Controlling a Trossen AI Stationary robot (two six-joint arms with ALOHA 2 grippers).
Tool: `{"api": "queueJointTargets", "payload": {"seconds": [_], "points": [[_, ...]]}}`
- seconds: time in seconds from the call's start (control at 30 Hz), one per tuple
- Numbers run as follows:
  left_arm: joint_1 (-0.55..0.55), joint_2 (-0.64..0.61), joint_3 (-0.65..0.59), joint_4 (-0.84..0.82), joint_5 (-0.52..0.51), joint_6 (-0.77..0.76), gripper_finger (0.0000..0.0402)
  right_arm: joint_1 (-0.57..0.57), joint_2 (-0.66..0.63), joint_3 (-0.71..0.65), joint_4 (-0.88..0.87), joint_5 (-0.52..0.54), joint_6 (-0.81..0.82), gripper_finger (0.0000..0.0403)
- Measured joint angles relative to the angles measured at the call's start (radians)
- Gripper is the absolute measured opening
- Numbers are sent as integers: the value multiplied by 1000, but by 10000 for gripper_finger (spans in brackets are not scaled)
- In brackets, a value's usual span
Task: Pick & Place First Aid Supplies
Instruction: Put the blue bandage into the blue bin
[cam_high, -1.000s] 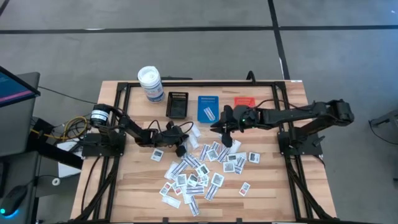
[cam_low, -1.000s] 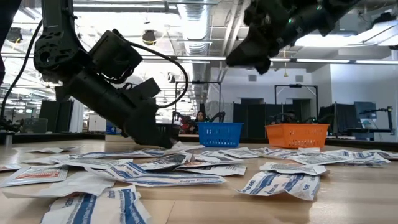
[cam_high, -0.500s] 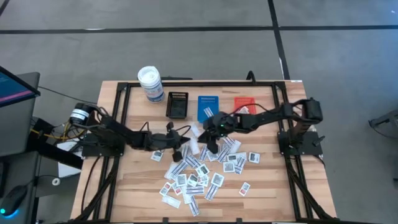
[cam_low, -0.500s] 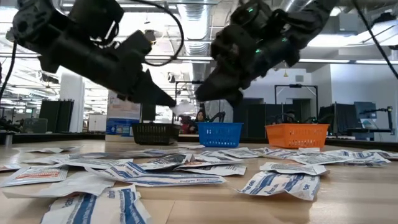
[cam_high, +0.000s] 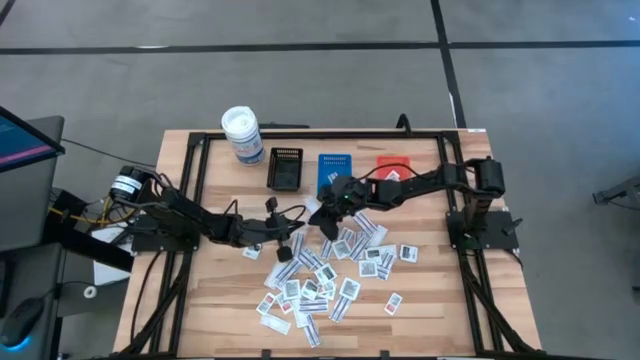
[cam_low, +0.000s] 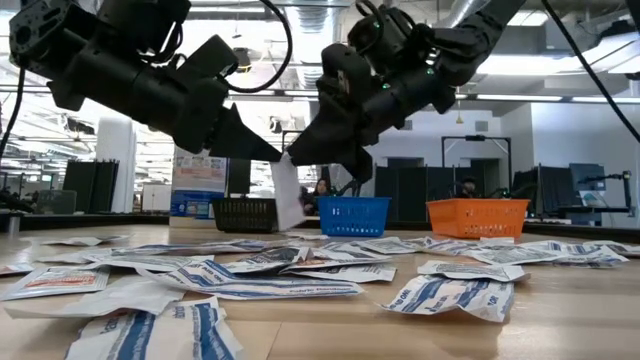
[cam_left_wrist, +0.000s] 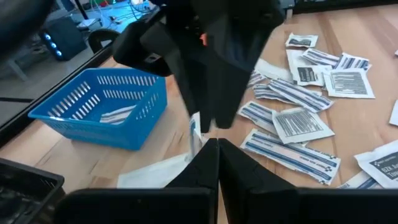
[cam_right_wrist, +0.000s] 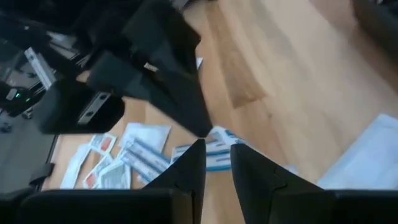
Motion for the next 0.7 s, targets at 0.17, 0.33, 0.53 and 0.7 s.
{"api": "queueJointTargets", "payload": {"seconds": [0.17, 0.33, 0.53, 0.7], "points": [[0, 0, 0, 0, -20, 1, 3, 14, -44, 0, -29, -36, -71, 69], [0, 0, 1, 0, -20, 1, 4, 26, -89, 0, -111, -13, -205, 69], [0, -1, 1, 7, -20, 1, 4, 27, -80, -1, -145, 42, -213, 69], [0, -1, 2, 19, -20, 1, 5, 20, -80, -1, -134, 42, -209, 69]]}}
